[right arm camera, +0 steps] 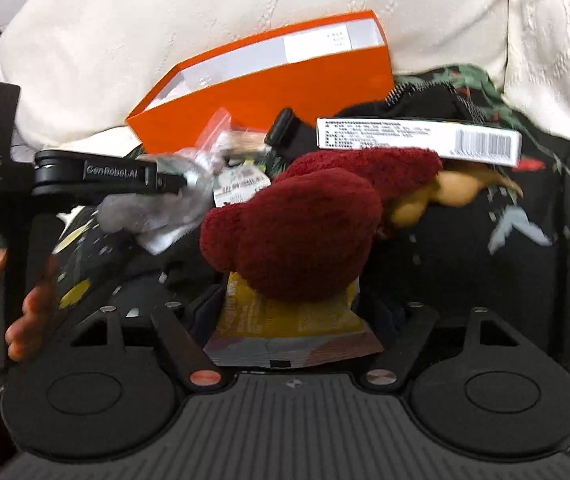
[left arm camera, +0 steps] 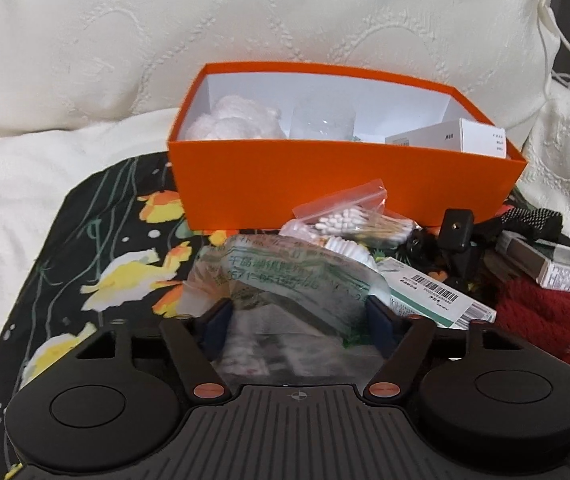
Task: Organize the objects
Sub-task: 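Grasp the green-printed plastic bag with the left tool while the right tool grasps the yellow packet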
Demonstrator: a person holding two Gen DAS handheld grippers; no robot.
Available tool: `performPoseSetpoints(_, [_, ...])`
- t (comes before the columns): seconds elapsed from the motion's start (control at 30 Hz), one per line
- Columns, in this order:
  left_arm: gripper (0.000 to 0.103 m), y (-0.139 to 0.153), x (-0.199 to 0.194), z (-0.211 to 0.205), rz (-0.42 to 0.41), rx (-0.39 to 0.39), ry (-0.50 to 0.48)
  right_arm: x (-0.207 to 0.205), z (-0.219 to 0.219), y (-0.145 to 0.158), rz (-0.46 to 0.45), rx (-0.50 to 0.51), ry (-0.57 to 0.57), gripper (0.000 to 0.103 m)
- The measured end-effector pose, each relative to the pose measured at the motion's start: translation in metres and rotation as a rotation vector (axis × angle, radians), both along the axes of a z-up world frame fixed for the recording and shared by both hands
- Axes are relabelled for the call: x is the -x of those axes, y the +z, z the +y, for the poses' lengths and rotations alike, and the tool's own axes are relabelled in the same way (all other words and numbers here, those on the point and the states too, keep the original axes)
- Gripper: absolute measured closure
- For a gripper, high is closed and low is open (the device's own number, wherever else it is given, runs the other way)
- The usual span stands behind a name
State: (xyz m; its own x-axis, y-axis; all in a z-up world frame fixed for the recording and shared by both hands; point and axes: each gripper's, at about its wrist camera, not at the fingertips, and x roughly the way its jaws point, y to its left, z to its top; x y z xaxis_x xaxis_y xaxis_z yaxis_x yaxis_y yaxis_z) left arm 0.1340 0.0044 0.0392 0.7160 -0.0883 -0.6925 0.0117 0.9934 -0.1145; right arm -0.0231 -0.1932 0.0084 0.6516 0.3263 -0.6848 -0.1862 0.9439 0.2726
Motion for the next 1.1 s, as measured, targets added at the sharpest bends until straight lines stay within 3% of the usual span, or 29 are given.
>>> performPoseSetpoints(0.2, [0.0, 0.01, 0.023, 0.011, -0.007, -0.003, 0.008, 0.025, -0.022, 0.008, 0.04, -0.142, 0.07, 0.024])
performPoseSetpoints(0.4, [0.0, 0.01, 0.048, 0.02, 0.013, 0.036, -0.004, 0.042, -0.004, 0.013, 0.007, -0.033, 0.149, 0.021])
performPoseSetpoints(0.5, [0.0, 0.009, 0.045, 0.019, 0.015, 0.035, -0.013, 0.042, 0.006, 0.012, -0.015, 0.043, 0.156, 0.007])
performPoseSetpoints(0.6, [0.0, 0.004, 0.038, 0.014, 0.034, 0.042, -0.032, 0.039, 0.013, 0.009, -0.045, 0.103, 0.148, 0.004])
performPoseSetpoints(0.77, [0.0, -0.01, 0.028, -0.001, 0.071, -0.029, -0.069, 0.024, 0.023, 0.0, -0.055, 0.136, 0.14, 0.004])
performPoseSetpoints(0.8, [0.0, -0.011, 0.028, -0.003, 0.07, -0.036, -0.073, 0.023, 0.024, -0.001, -0.059, 0.15, 0.135, 0.006])
performPoseSetpoints(0.9, [0.0, -0.009, 0.032, -0.004, 0.056, -0.051, -0.09, 0.026, 0.025, -0.001, -0.076, 0.155, 0.138, 0.024])
performPoseSetpoints(1.1, [0.0, 0.001, 0.042, -0.003, -0.007, -0.068, -0.081, 0.032, 0.016, 0.003, -0.081, 0.089, 0.145, 0.03])
